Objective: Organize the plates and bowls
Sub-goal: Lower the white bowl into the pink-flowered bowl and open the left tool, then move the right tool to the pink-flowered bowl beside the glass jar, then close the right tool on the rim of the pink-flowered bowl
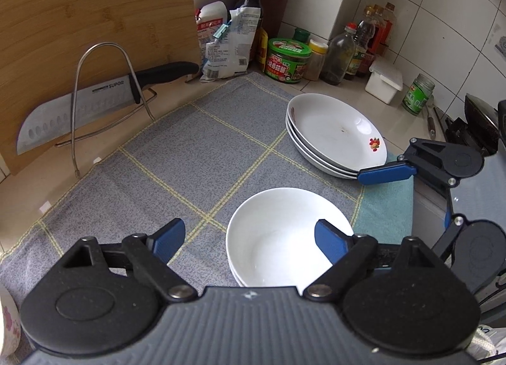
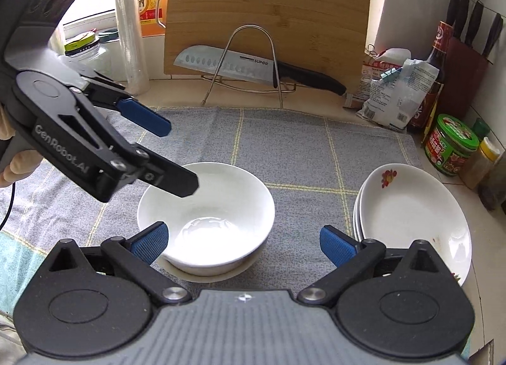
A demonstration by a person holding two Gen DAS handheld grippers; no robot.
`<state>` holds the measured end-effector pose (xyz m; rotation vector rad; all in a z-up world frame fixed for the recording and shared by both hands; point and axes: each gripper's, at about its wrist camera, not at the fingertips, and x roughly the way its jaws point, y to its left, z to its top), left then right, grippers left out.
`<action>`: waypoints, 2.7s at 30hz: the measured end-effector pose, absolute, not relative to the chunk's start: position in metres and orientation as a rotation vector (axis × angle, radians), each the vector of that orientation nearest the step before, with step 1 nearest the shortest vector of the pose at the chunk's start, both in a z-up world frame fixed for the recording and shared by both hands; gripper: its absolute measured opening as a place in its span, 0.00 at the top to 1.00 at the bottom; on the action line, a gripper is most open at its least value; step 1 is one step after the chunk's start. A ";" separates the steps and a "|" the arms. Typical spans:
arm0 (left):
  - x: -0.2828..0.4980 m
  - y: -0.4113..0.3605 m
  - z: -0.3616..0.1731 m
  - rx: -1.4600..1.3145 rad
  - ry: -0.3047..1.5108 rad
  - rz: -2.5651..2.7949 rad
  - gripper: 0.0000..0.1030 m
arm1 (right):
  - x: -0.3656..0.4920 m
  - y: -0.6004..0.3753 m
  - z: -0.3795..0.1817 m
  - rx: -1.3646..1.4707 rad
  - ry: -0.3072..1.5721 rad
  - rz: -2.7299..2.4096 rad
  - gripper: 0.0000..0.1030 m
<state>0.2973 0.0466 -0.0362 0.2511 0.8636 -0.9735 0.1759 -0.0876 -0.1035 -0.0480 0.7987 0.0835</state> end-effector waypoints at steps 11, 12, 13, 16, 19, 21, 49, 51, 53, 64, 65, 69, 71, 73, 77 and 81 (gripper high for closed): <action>0.261 0.089 -0.040 0.220 0.776 -0.798 0.12 | 0.169 -0.094 -0.113 -0.019 0.811 0.030 0.00; 0.258 0.092 -0.041 0.208 0.778 -0.787 0.12 | 0.168 -0.094 -0.110 -0.016 0.802 0.035 0.00; 0.257 0.096 -0.043 0.193 0.784 -0.776 0.11 | 0.168 -0.093 -0.108 -0.014 0.795 0.042 0.00; 0.252 0.107 -0.050 0.152 0.801 -0.726 0.11 | 0.171 -0.090 -0.102 -0.026 0.782 0.076 0.00; 0.246 0.124 -0.055 0.104 0.810 -0.632 0.11 | 0.177 -0.082 -0.099 -0.058 0.770 0.134 0.00; 0.240 0.136 -0.057 0.079 0.805 -0.550 0.11 | 0.182 -0.076 -0.098 -0.079 0.762 0.187 0.00; 0.282 0.282 -0.082 0.138 0.680 -0.312 0.03 | 0.292 0.101 -0.068 -0.223 0.774 0.484 0.00; 0.287 0.281 -0.086 0.139 0.693 -0.313 0.04 | 0.306 0.106 -0.069 -0.219 0.784 0.505 0.00; 0.295 0.281 -0.091 0.124 0.710 -0.338 0.03 | 0.319 0.109 -0.069 -0.194 0.797 0.517 0.00; 0.330 0.274 -0.105 0.151 0.714 -0.343 0.04 | 0.387 0.134 -0.076 -0.132 0.870 0.574 0.00; 0.333 0.275 -0.106 0.149 0.713 -0.347 0.04 | 0.392 0.137 -0.078 -0.127 0.874 0.581 0.00; 0.342 0.273 -0.107 0.167 0.694 -0.343 0.04 | 0.406 0.145 -0.082 -0.115 0.886 0.603 0.02; 0.346 0.272 -0.107 0.173 0.690 -0.344 0.04 | 0.411 0.149 -0.084 -0.124 0.887 0.595 0.04; 0.350 0.271 -0.108 0.168 0.688 -0.352 0.04 | 0.415 0.151 -0.088 -0.124 0.891 0.595 0.07; 0.351 0.271 -0.108 0.164 0.676 -0.378 0.04 | 0.422 0.154 -0.092 -0.112 0.907 0.596 0.14; 0.353 0.271 -0.109 0.168 0.670 -0.396 0.04 | 0.428 0.158 -0.094 -0.116 0.906 0.586 0.17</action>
